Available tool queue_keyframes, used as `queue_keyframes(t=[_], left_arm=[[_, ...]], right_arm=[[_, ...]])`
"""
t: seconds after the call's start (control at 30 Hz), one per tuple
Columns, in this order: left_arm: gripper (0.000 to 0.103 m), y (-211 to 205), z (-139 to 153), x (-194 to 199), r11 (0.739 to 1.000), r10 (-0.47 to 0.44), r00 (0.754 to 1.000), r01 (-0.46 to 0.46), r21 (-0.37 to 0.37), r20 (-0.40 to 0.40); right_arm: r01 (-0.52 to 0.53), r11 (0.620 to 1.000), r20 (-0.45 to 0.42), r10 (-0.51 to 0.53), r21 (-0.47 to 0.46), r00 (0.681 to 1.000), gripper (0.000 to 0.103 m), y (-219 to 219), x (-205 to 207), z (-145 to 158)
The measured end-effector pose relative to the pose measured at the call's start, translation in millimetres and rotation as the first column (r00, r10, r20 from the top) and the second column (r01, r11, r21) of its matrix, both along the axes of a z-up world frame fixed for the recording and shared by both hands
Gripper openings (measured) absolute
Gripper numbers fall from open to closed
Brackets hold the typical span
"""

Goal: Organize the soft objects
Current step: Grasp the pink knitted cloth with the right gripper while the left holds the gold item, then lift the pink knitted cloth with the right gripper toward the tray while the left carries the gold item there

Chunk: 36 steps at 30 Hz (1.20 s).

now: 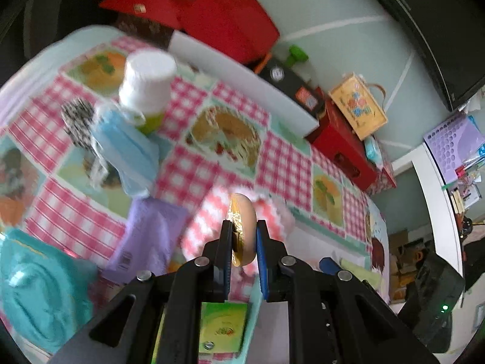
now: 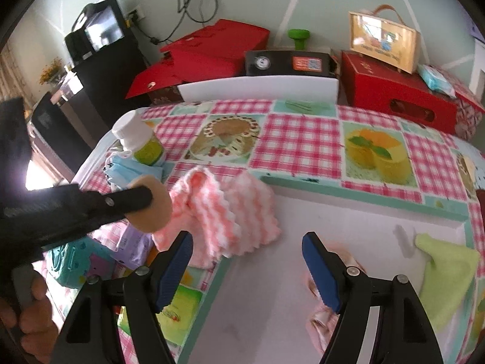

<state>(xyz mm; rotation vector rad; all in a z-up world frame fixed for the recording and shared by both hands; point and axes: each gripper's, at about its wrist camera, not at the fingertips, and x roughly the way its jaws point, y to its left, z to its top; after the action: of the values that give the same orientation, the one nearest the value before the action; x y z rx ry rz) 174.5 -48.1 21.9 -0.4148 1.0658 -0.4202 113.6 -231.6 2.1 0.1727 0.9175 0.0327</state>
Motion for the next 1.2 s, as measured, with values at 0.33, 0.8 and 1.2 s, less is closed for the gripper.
queue_keyframes(t=[0.33,0.8,1.2], left_arm=[[0.015,30.6,2.4,10.8,0.997,0.074,0.997,-0.074,-0.004,0.017],[0.015,32.8,1.9,11.3,0.997,0.071,0.997,-0.071,-0.023,0.005],[0.015,29.8,3.6,10.9,0.998,0.064,0.998,-0.064,-0.017,0.011]], right_arm=[[0.004,1.000,-0.020,-0.003,0.012,1.000,0.050,10.8,27.1,-19.6],[0.001,1.000,-0.007,-0.001,0.015,1.000,0.009,11.1,25.8,-18.5],[-0.009,0.998,0.045,0.006,0.062,0.999,0.008,9.9,18.1,-2.7]])
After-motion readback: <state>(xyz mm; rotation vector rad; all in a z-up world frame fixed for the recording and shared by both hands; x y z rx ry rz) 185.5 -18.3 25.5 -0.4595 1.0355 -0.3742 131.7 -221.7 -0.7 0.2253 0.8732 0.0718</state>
